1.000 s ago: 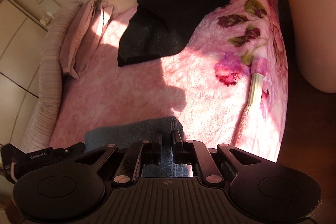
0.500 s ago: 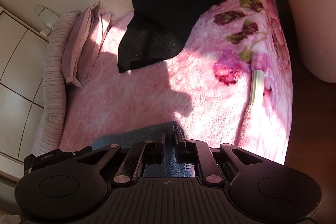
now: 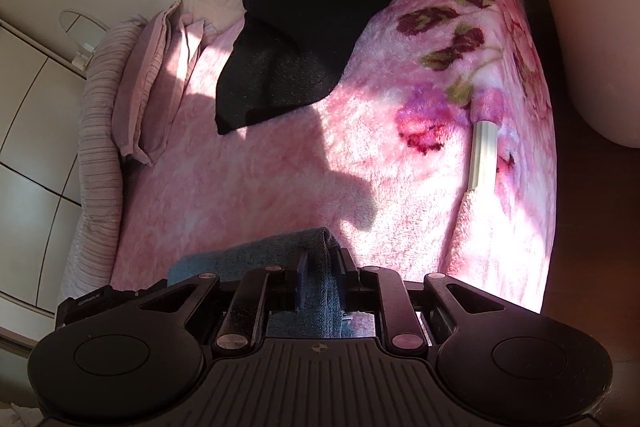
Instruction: Fold clothes
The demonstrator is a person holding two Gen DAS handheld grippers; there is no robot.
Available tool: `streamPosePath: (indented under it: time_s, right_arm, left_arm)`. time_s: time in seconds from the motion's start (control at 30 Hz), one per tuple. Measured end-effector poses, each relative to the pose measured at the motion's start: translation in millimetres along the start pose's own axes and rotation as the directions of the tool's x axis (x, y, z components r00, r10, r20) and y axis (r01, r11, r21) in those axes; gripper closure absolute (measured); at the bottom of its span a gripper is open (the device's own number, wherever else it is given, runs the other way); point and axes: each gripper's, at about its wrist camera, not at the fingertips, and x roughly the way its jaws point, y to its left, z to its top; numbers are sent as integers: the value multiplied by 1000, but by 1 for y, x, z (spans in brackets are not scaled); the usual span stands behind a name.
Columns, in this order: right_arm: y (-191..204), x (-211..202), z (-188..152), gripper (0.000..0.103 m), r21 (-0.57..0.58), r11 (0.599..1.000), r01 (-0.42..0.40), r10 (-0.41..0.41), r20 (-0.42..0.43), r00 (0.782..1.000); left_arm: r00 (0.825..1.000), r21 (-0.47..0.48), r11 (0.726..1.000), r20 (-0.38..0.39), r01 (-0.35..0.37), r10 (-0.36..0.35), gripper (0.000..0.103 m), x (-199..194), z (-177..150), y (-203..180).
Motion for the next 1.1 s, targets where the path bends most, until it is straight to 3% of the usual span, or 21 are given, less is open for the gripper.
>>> streamPosePath:
  time_s: [0.07,0.13,0.27,0.37,0.47,0.53,0.6,0.73,0.77,0.83,0.9,1.0,1.1]
  right_arm:
    - [-2,0,0,84,2,1000,1,-1,-1,1000]
    - [-2,0,0,84,-3,1000,4,-4,-1,1000]
    - [-1,1,1,84,-25,1000,9,-9,0,1000]
    - [4,2,0,84,-58,998,18,-18,3,1000]
    - [11,7,-1,84,-128,990,55,-56,0,998]
    - [17,10,0,84,-159,985,66,-67,3,998]
    - [23,12,1,84,-195,977,91,-92,6,996]
    - [38,4,3,84,-273,946,172,-165,48,985]
    - [43,0,2,84,-296,934,198,-184,74,980]
    - [55,-6,-1,84,-340,913,226,-195,124,973]
    - [66,-9,-6,84,-392,897,203,-160,139,977]
    - [80,12,-14,84,-486,855,182,-173,64,983]
    - [67,44,-20,84,-538,813,224,-236,48,971]
  left_arm:
    - [1000,31,999,6,24,-24,97,-4,0,-4]
    - [1000,86,996,6,24,-25,101,-7,1,-12]
    - [1000,191,982,2,-13,13,103,-10,0,-30]
    - [998,332,941,17,-69,67,103,-12,-5,-47]
    - [969,479,846,55,-236,239,102,5,-11,-59]
    - [932,582,737,116,-344,343,102,21,-24,-73]
    - [888,631,635,221,-446,404,102,28,-38,-90]
    - [793,588,532,444,-610,418,103,11,-60,-118]
    - [782,582,523,470,-623,409,103,7,-65,-125]
    - [823,626,534,420,-569,383,103,6,-80,-134]
    - [846,681,508,365,-527,388,103,15,-96,-138]
    - [824,721,440,333,-536,457,103,45,-107,-125]
    - [811,693,451,356,-562,464,101,60,-101,-113]
